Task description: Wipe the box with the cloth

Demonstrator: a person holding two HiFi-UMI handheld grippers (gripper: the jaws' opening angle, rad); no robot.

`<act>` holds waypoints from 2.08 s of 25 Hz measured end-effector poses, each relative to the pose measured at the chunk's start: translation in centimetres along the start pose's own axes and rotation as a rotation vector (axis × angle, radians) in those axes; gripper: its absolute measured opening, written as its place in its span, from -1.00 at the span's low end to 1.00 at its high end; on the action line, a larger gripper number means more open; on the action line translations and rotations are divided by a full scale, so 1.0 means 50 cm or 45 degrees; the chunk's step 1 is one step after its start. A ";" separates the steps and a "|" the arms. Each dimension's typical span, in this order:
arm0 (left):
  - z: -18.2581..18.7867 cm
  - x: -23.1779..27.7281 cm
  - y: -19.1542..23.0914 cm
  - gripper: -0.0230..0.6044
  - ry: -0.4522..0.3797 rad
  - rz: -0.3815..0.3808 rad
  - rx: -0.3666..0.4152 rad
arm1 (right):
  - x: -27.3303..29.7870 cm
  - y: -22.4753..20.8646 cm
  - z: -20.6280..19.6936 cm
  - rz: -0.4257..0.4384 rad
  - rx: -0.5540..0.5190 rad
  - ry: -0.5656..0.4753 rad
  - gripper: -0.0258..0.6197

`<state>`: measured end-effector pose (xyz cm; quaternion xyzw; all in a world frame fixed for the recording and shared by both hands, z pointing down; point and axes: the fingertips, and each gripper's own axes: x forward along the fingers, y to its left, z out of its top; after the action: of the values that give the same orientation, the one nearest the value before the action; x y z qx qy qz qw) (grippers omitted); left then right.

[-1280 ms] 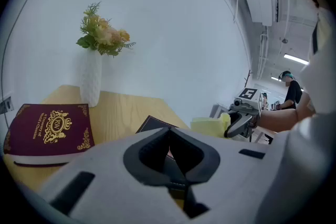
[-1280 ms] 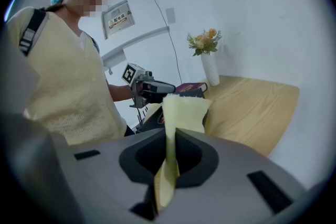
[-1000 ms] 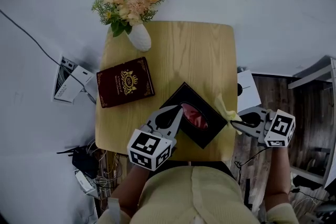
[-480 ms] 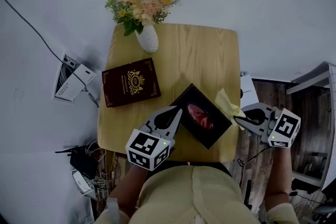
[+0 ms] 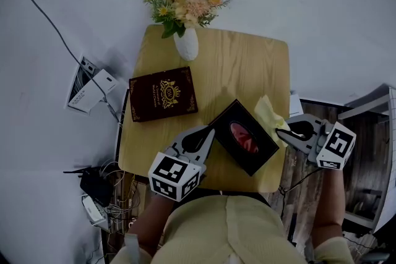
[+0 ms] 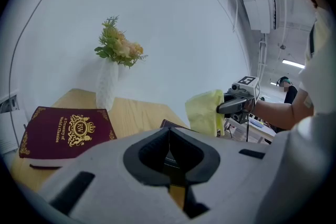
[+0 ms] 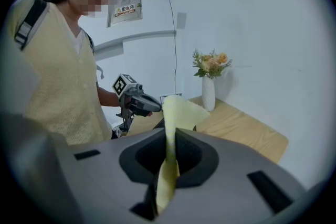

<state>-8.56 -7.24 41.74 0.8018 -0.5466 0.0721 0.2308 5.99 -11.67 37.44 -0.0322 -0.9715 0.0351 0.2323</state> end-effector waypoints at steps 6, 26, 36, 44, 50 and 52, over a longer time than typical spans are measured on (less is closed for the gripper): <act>0.001 -0.027 0.024 -0.85 -0.035 0.060 -0.026 | 0.057 -0.017 0.044 0.081 -0.082 0.009 -0.80; 0.004 -0.083 0.090 -0.86 -0.104 0.232 -0.126 | 0.263 -0.018 0.169 0.472 -0.357 0.057 -0.81; -0.016 -0.098 0.122 -0.86 -0.090 0.323 -0.173 | 0.375 0.007 0.162 0.813 -0.408 0.170 -0.81; -0.036 -0.079 0.131 -0.86 -0.042 0.348 -0.181 | 0.415 0.040 0.071 1.133 -0.335 0.407 -0.81; -0.050 -0.064 0.132 -0.86 0.002 0.358 -0.180 | 0.411 0.056 0.042 1.260 -0.357 0.483 -0.81; -0.053 -0.058 0.133 -0.86 0.013 0.360 -0.184 | 0.406 0.060 0.039 1.305 -0.343 0.502 -0.81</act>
<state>-15.38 -5.58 44.95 0.6978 -0.6565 0.0682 0.2783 -12.81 -7.17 44.57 -0.5352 -0.7658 0.0125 0.3564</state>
